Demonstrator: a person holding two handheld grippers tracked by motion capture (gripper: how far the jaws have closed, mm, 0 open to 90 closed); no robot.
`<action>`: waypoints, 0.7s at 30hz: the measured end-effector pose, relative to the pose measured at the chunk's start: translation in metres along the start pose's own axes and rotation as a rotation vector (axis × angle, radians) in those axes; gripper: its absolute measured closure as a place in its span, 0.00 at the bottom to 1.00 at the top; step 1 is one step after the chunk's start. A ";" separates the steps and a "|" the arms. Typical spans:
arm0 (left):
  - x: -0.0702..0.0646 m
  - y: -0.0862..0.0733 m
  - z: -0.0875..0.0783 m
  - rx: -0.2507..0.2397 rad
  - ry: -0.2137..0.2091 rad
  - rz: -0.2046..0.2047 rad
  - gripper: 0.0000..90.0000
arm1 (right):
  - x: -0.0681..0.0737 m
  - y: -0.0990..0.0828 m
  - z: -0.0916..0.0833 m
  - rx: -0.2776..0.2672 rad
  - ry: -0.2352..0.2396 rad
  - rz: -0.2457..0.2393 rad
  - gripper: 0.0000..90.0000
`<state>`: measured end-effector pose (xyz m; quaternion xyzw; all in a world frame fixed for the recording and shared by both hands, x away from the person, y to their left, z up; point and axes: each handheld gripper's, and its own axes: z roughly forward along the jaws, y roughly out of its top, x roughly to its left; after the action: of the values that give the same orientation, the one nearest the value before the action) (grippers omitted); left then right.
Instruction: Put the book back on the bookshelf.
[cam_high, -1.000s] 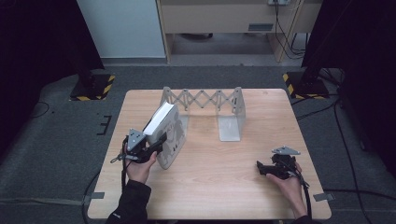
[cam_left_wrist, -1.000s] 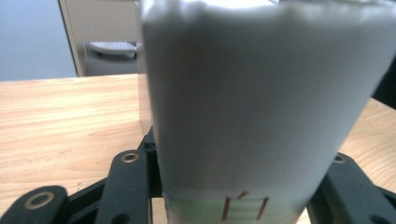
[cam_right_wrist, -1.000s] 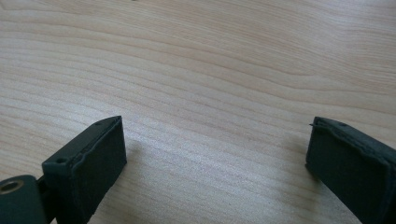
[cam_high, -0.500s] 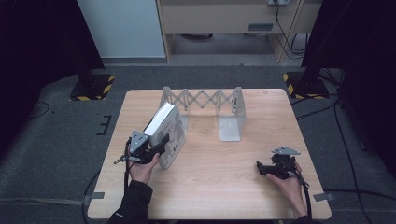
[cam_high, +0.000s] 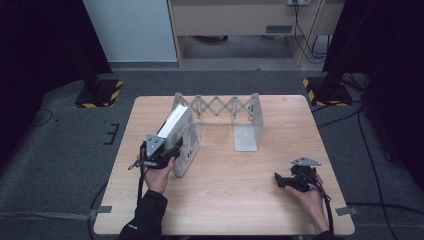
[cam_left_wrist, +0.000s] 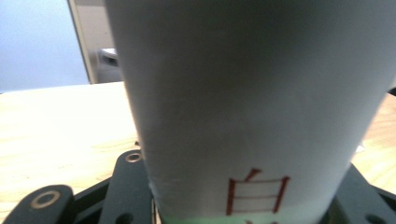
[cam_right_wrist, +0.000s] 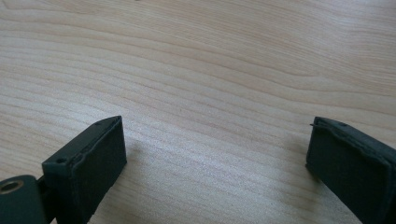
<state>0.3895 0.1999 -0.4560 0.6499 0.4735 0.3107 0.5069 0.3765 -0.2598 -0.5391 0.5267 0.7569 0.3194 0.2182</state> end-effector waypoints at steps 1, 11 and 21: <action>0.000 0.000 0.001 -0.001 0.003 -0.001 0.58 | 0.000 0.000 0.000 0.000 0.000 0.000 0.06; 0.001 0.003 0.013 -0.005 0.029 -0.015 0.57 | 0.000 0.000 0.000 0.000 0.000 0.000 0.06; -0.008 0.005 0.029 -0.015 0.047 0.008 0.57 | 0.000 0.001 0.000 0.003 0.003 -0.001 0.06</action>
<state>0.4137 0.1819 -0.4594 0.6406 0.4802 0.3312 0.4993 0.3770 -0.2596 -0.5388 0.5261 0.7580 0.3190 0.2163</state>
